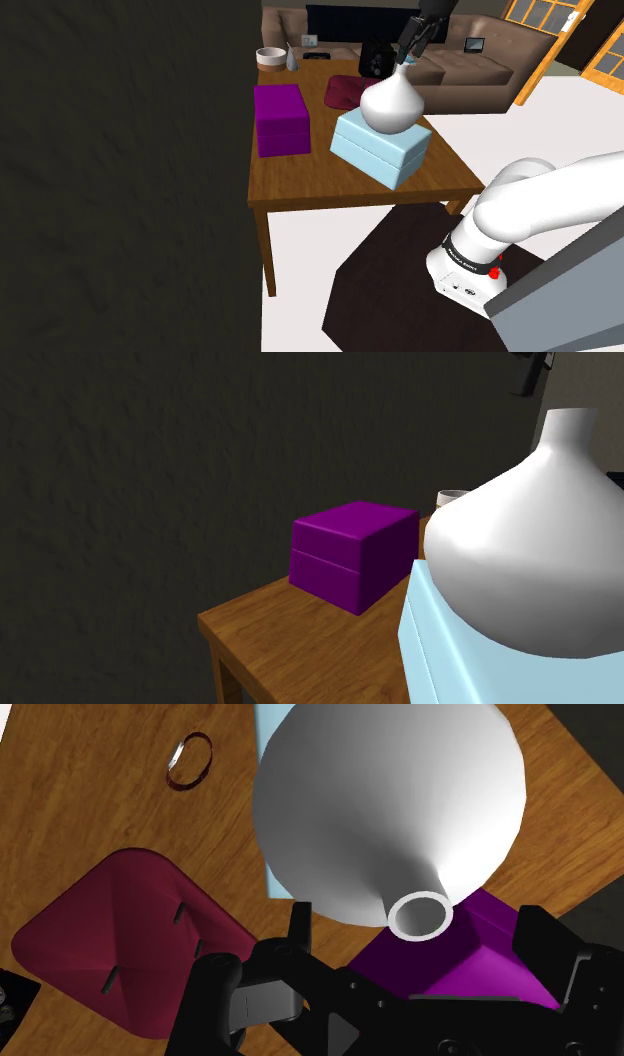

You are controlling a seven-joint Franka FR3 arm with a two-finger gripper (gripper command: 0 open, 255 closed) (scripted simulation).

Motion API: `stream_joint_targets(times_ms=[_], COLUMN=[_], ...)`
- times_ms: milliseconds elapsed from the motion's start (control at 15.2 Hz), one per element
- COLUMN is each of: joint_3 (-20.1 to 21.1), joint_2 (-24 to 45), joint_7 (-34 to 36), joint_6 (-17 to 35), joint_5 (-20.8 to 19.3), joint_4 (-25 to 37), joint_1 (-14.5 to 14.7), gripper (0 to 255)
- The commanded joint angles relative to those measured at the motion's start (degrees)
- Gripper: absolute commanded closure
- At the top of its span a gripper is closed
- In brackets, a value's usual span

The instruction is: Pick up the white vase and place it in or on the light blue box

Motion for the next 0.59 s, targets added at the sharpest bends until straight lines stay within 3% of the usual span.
stream_joint_targets(times_ms=[0, 528], joint_3=[-0.02, -0.01], joint_2=[0.74, 1.01], joint_7=[-0.11, -0.13], joint_6=[-3.38, -4.87], joint_5=[0.07, 0.1], joint_4=[4.08, 5.83], joint_1=[0.06, 0.09], gripper=[0, 0])
